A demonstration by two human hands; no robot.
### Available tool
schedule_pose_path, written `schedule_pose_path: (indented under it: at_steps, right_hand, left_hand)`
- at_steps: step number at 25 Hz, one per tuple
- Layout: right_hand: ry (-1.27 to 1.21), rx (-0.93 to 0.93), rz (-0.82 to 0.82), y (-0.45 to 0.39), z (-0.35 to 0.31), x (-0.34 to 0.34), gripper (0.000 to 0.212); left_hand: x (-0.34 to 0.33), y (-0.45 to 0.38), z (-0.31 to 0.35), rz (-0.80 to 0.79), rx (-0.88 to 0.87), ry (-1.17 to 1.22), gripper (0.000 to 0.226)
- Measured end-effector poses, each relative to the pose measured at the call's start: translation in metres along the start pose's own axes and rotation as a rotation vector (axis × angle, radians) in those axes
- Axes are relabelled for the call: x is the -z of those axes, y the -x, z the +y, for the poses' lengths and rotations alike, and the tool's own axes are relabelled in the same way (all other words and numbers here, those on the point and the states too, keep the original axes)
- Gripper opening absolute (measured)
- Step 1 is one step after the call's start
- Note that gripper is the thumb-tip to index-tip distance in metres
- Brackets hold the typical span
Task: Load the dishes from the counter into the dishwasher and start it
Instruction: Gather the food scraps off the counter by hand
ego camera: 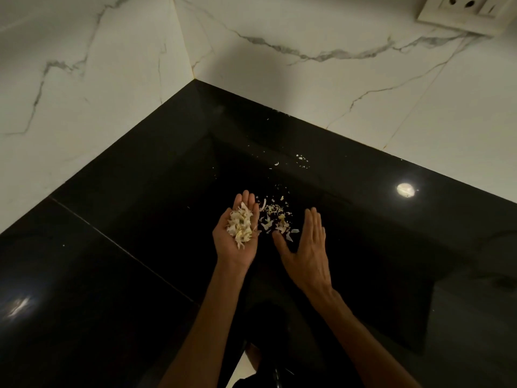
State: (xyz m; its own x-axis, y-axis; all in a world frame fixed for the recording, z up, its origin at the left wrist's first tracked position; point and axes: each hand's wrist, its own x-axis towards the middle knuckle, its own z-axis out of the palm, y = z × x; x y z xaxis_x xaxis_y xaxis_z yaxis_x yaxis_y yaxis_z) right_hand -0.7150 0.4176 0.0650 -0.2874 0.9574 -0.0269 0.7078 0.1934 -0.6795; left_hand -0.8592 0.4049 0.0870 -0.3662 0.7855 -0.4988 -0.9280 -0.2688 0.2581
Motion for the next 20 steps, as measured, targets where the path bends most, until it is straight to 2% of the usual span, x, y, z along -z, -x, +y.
schedule_pose_path:
  at_steps: [2,4,6,10,15,17,20]
  right_hand:
    - [0.316,0.027,-0.094,-0.001,0.013,-0.009,0.109]
    - [0.434,0.116,-0.171,-0.017,0.007,-0.021,0.109]
    - [0.370,0.233,-0.229,-0.042,-0.012,-0.032,0.097]
    - [0.124,0.351,-0.250,-0.064,-0.023,-0.034,0.050]
    - [0.215,0.293,-0.176,-0.043,0.000,-0.016,0.044]
    - [0.196,0.337,-0.058,-0.036,0.002,-0.016,0.034]
    - [0.211,0.368,-0.060,-0.039,-0.003,-0.017,0.027]
  left_hand:
    - [0.003,-0.003,0.006,-0.027,0.020,0.023,0.038]
    - [0.005,-0.002,0.013,-0.032,0.004,0.039,0.038]
    - [0.009,0.000,0.020,-0.040,-0.017,0.044,0.038]
    - [0.012,0.011,0.029,-0.025,-0.038,0.019,0.038]
    - [0.020,0.008,0.029,-0.007,-0.046,0.023,0.038]
    - [0.020,0.006,0.024,-0.005,-0.037,0.026,0.038]
    - [0.017,0.007,0.019,-0.004,-0.037,0.009,0.038]
